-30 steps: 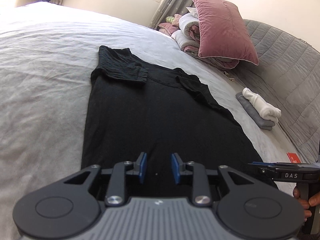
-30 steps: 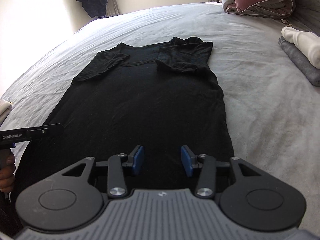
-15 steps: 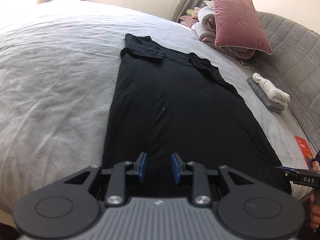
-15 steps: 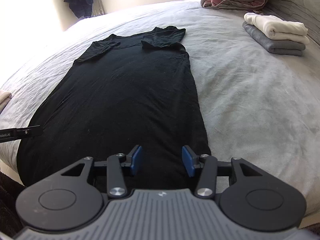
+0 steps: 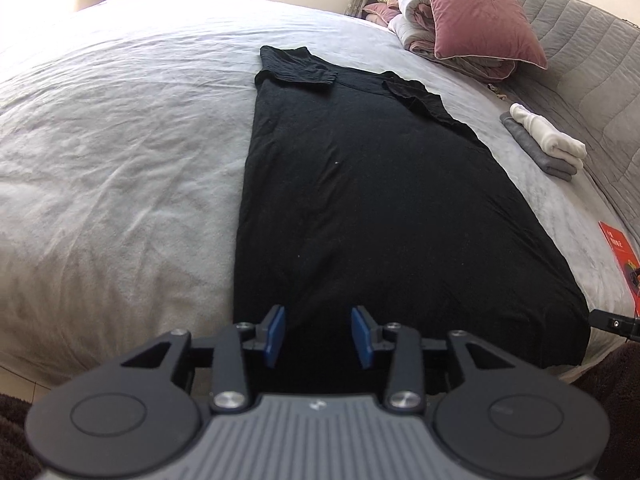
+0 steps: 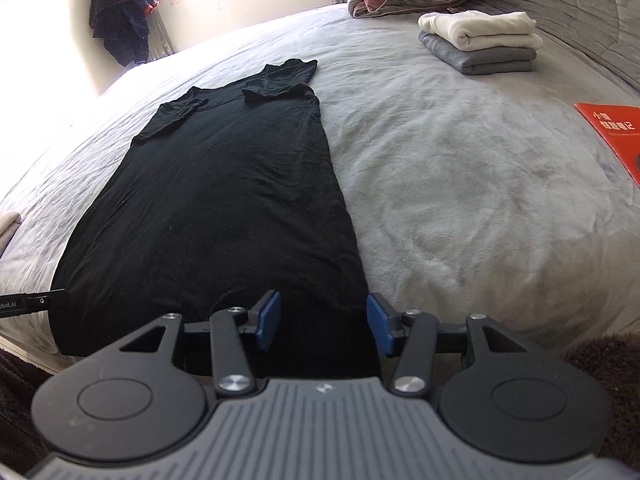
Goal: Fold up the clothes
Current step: 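Move both open tools along the flat shirt to its hem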
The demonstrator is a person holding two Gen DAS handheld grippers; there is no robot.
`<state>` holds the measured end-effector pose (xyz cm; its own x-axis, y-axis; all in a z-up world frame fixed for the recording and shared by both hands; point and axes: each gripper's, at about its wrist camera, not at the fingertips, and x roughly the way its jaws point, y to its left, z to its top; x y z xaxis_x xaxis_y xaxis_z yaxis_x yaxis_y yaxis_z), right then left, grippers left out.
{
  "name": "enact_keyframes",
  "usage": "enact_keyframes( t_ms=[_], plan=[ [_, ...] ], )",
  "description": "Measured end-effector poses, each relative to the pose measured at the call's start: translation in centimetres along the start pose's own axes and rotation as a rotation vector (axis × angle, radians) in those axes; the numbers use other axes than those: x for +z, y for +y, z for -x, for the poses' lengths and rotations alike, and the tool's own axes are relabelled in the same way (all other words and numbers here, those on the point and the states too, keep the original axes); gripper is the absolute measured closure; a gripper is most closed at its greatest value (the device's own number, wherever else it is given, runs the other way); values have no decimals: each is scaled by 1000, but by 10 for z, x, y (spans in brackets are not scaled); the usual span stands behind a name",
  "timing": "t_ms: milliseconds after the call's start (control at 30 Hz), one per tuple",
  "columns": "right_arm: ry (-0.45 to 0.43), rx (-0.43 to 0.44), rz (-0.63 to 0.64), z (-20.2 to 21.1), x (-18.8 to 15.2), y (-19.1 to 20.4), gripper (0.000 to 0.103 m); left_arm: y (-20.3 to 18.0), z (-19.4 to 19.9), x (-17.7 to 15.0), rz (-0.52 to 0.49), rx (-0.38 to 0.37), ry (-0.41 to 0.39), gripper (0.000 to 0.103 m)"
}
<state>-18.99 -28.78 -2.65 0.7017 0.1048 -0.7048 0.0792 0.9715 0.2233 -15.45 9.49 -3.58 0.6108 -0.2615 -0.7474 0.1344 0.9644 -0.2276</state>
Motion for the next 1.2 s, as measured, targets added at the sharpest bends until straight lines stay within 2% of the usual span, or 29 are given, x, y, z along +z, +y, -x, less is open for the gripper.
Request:
enact_keyframes(
  t_ms=[233, 367, 467, 567, 667, 733, 833, 967, 1200],
  plan=[
    [-23, 25, -111, 16, -12, -26, 50, 9, 8, -10, 7, 7, 18, 59],
    [-26, 9, -120, 22, -13, -32, 50, 17, 11, -11, 12, 7, 41, 57],
    [-13, 11, -101, 25, -13, -36, 50, 24, 15, -8, -41, 4, 55, 57],
    [7, 38, -84, 27, -11, -43, 50, 39, 18, -2, -38, -38, 72, 57],
    [47, 103, -79, 26, -7, -51, 50, 51, 16, 6, -23, -152, 104, 57],
    [92, 159, -81, 20, -2, -54, 50, 54, 11, 10, -30, -198, 141, 57],
    [179, 212, -81, 6, 6, -55, 50, 54, 1, 12, -76, -195, 204, 57],
    [261, 210, -31, -10, 13, -50, 50, 53, -12, 11, -134, -174, 261, 57],
    [387, 220, 38, -35, 20, -46, 50, 57, -23, 15, -197, -240, 320, 58]
  ],
)
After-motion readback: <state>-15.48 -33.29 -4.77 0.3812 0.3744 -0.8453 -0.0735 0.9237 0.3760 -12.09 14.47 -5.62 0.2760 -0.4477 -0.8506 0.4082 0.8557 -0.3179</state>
